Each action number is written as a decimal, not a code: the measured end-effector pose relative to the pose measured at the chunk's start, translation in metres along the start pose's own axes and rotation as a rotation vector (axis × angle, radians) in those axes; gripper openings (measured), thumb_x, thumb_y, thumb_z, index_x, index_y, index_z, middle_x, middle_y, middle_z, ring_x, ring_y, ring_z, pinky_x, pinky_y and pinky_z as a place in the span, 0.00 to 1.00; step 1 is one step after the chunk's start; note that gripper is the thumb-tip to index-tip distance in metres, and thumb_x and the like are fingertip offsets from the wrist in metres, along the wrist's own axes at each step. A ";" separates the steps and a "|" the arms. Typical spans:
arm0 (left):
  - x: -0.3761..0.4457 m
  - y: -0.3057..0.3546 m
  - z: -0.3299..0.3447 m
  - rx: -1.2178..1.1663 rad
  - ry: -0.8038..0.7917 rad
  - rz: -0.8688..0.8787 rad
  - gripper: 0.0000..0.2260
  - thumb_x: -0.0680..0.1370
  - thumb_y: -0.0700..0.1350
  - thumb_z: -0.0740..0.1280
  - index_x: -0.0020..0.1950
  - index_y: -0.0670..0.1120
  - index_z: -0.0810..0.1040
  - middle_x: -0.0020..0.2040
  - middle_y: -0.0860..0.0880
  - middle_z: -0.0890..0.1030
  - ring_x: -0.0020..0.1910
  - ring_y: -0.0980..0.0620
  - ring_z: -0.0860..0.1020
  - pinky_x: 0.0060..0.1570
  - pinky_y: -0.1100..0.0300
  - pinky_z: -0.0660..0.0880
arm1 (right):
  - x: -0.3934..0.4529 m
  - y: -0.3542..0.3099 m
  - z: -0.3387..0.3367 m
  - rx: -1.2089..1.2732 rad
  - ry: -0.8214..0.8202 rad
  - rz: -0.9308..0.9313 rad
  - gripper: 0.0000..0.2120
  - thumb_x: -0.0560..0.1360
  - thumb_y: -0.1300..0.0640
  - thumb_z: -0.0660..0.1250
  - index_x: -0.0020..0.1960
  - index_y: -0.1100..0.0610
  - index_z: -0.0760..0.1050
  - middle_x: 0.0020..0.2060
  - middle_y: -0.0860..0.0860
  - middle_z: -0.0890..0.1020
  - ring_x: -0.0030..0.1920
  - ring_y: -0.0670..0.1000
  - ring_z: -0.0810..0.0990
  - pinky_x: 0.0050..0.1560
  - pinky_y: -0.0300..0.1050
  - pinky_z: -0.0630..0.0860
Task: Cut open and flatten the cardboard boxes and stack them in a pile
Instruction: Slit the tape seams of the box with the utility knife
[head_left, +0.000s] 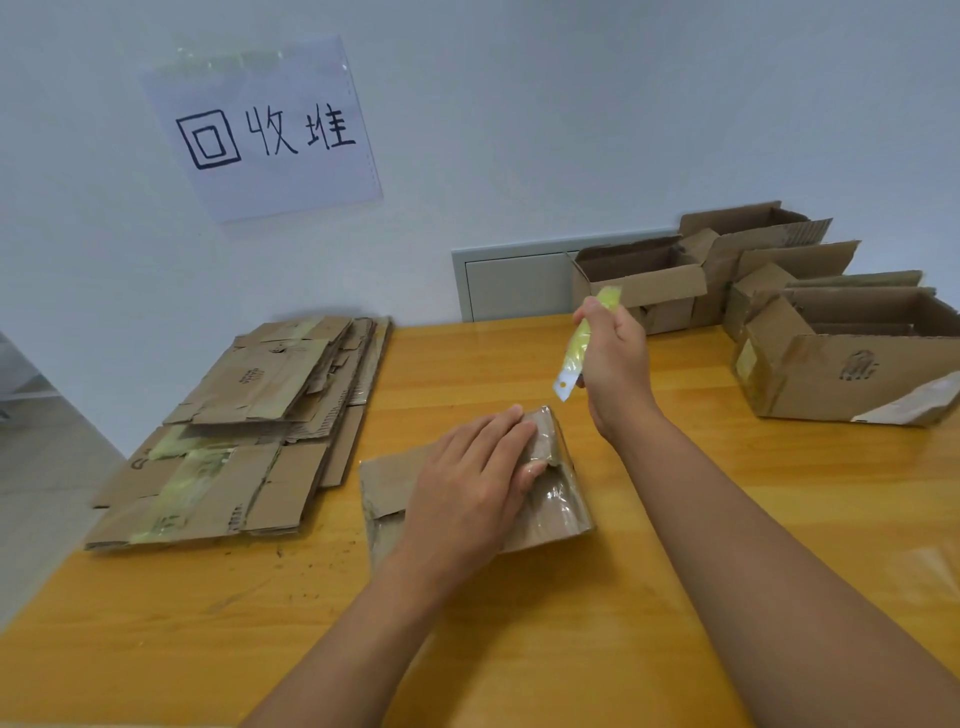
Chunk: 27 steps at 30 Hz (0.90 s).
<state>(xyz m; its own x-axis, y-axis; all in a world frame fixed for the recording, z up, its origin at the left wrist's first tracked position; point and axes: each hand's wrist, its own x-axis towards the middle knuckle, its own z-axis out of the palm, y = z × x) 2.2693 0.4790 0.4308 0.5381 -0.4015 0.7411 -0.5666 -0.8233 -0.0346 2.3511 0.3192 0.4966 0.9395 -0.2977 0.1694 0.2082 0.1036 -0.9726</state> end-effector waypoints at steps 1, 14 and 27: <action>0.001 -0.001 -0.001 -0.006 -0.001 -0.014 0.17 0.83 0.50 0.60 0.64 0.40 0.79 0.65 0.43 0.79 0.61 0.45 0.78 0.59 0.48 0.76 | -0.003 0.001 -0.005 0.035 0.030 0.007 0.12 0.83 0.52 0.58 0.43 0.54 0.72 0.34 0.50 0.70 0.34 0.48 0.70 0.32 0.44 0.68; 0.017 -0.008 -0.010 -0.016 0.091 -0.153 0.14 0.84 0.46 0.54 0.52 0.43 0.77 0.39 0.48 0.81 0.34 0.50 0.79 0.30 0.61 0.71 | -0.066 0.013 -0.050 0.108 0.024 -0.103 0.15 0.79 0.42 0.57 0.55 0.47 0.78 0.30 0.48 0.73 0.33 0.47 0.71 0.35 0.41 0.70; 0.031 -0.020 -0.011 -0.147 -0.297 -0.383 0.19 0.81 0.58 0.59 0.67 0.50 0.73 0.60 0.51 0.79 0.60 0.51 0.75 0.54 0.58 0.70 | -0.066 0.043 -0.026 -0.213 -0.214 0.043 0.20 0.78 0.52 0.68 0.69 0.46 0.69 0.62 0.40 0.73 0.59 0.40 0.73 0.49 0.32 0.69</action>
<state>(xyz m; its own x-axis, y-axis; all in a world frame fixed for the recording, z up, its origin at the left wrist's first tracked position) 2.2903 0.4876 0.4616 0.8665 -0.1961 0.4590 -0.3641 -0.8773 0.3126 2.2906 0.3187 0.4393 0.9869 -0.0881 0.1350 0.1265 -0.0962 -0.9873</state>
